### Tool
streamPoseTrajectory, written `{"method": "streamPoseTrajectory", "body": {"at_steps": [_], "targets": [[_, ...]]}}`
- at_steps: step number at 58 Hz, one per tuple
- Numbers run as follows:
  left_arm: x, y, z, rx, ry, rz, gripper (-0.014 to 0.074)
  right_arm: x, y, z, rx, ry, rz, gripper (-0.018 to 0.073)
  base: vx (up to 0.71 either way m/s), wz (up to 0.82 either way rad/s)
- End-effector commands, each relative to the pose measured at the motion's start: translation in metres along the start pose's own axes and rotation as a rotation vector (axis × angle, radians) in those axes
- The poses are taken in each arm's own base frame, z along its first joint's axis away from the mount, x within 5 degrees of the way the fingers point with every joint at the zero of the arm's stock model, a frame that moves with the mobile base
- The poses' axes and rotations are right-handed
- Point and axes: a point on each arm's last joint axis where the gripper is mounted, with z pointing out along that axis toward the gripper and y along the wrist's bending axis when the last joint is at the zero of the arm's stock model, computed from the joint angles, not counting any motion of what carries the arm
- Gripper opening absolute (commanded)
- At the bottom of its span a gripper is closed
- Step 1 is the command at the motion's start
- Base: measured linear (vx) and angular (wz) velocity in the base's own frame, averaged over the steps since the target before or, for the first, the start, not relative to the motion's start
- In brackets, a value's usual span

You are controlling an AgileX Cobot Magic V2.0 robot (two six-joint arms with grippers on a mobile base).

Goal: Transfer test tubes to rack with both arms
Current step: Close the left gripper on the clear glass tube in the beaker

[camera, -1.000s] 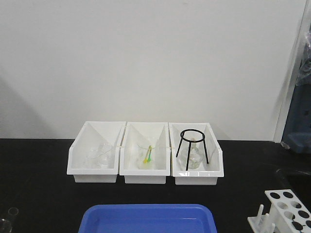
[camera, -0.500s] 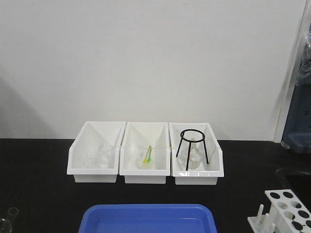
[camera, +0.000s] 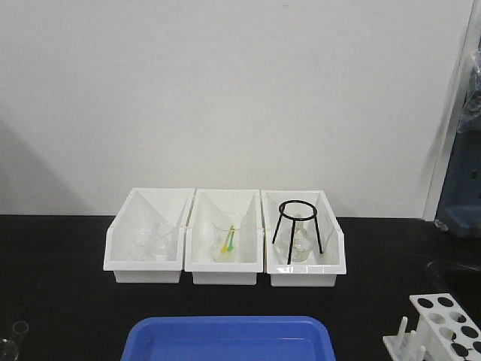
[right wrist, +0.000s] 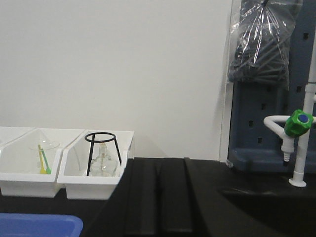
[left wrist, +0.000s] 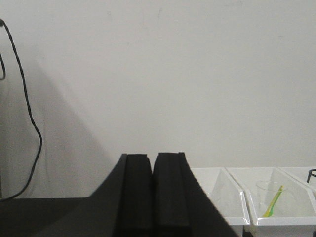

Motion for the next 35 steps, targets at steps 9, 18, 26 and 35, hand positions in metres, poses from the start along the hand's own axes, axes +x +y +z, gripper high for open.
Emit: {"method": "streamPoseTrajectory", "body": {"at_steps": [9,18,26,35], "targets": [[-0.024,-0.001,0.038,0.016,0.061,0.074,0.0274,-0.022,-0.002,0.024,0.002,0.038,-0.096,0.0027,0.00,0.00],[-0.007,-0.001,0.056,0.021,0.186,0.074,0.0315,-0.017,-0.001,0.039,-0.011,0.104,-0.117,0.0073,0.00,0.00],[0.007,-0.001,0.068,0.027,0.289,0.092,0.0353,-0.011,0.000,0.050,-0.020,0.152,-0.110,0.0157,0.00,0.00],[0.025,-0.001,0.084,0.048,0.390,0.138,0.0448,-0.005,0.000,0.058,-0.026,0.202,-0.105,0.0321,0.00,0.00]]}}
